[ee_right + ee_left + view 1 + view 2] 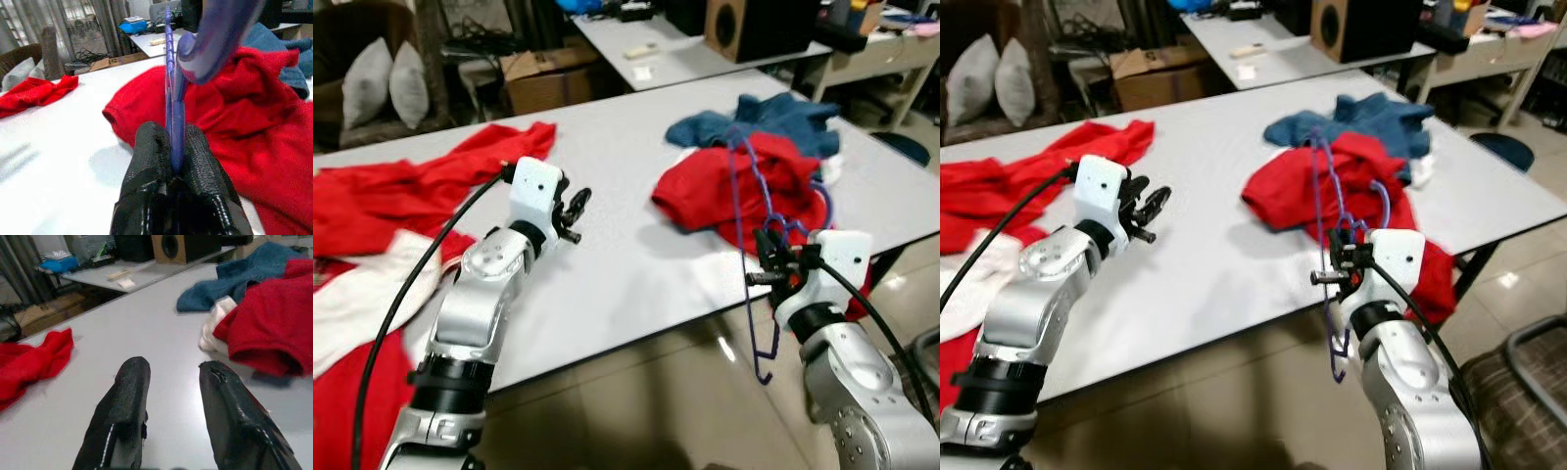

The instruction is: Hang hanger

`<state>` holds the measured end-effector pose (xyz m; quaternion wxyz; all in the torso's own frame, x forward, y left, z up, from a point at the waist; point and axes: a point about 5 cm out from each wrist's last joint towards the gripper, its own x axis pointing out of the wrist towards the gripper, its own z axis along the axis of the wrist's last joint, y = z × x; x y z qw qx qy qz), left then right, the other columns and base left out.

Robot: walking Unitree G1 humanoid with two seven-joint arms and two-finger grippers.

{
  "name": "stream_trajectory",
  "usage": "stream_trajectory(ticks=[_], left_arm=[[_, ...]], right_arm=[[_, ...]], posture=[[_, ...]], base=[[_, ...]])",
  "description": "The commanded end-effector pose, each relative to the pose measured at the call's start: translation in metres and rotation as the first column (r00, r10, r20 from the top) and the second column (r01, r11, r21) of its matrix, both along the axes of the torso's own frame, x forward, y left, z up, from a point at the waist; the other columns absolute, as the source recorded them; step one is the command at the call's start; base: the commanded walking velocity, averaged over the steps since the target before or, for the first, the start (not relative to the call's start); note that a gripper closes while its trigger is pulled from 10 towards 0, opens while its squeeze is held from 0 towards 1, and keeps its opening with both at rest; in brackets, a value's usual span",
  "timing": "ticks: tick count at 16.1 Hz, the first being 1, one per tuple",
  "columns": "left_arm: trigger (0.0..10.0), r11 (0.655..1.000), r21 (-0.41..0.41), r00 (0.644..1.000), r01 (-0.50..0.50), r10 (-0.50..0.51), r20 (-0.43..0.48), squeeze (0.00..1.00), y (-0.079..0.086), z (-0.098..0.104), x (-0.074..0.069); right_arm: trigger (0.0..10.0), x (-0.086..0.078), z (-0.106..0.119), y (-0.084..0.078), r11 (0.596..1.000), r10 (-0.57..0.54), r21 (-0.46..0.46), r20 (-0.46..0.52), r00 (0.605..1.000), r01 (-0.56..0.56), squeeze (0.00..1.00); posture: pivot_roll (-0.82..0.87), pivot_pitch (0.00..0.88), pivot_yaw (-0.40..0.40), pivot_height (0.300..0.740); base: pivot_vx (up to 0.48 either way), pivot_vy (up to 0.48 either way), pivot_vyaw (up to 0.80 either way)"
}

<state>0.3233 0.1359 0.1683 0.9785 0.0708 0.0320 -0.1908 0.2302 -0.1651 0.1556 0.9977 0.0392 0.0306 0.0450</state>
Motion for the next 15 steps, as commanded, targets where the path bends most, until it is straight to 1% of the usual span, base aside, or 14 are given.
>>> stream_trajectory(ticks=[1, 7, 10, 12, 13, 15], left_arm=[[10.0, 1.000, 0.012, 1.000, 0.011, -0.011, 0.002, 0.00, -0.0023, 0.0010, -0.0002], [10.0, 1.000, 0.024, 1.000, 0.014, -0.014, 0.004, 0.00, -0.0022, 0.0023, 0.0029], [10.0, 1.000, 0.018, 1.000, 0.014, -0.014, 0.001, 0.00, -0.0036, -0.0001, 0.0019], [10.0, 0.998, 0.038, 0.999, 0.042, -0.043, 0.026, 0.00, -0.0053, 0.0015, 0.0010], [10.0, 0.999, 0.045, 0.999, 0.027, -0.028, 0.023, 0.00, -0.0051, 0.0015, 0.0019], [10.0, 0.998, 0.058, 0.999, 0.024, -0.026, 0.028, 0.00, -0.0057, 0.0002, 0.0026]], right_arm=[[10.0, 0.0014, 0.0025, -0.0028, 1.000, -0.018, -0.007, 0.013, 1.000, 0.018, 0.00], [10.0, -0.0003, 0.0013, -0.0062, 0.999, -0.031, -0.013, 0.010, 0.999, 0.032, 0.00], [10.0, 0.0006, 0.0013, -0.0066, 0.999, -0.024, -0.024, 0.007, 1.000, 0.024, 0.00], [10.0, -0.0002, 0.0005, -0.0052, 0.999, -0.023, -0.023, 0.006, 1.000, 0.024, 0.00], [10.0, -0.0008, -0.0002, -0.0048, 1.000, -0.021, -0.022, 0.004, 1.000, 0.022, 0.00], [10.0, -0.0012, -0.0008, -0.0052, 1.000, -0.016, -0.026, 0.000, 1.000, 0.016, 0.00]], posture=[[-0.04, 0.000, 0.079, 0.740], [-0.05, 0.000, 0.082, 0.740], [-0.06, 0.000, 0.082, 0.740], [-0.06, 0.000, 0.086, 0.740], [-0.06, 0.000, 0.086, 0.740], [-0.07, 0.000, 0.084, 0.740]], base=[[0.000, 0.405, 0.00], [0.000, 0.406, 0.00], [0.000, 0.406, 0.00], [0.000, 0.000, 0.00], [0.000, 0.000, 0.00], [0.000, -0.480, 0.00]])
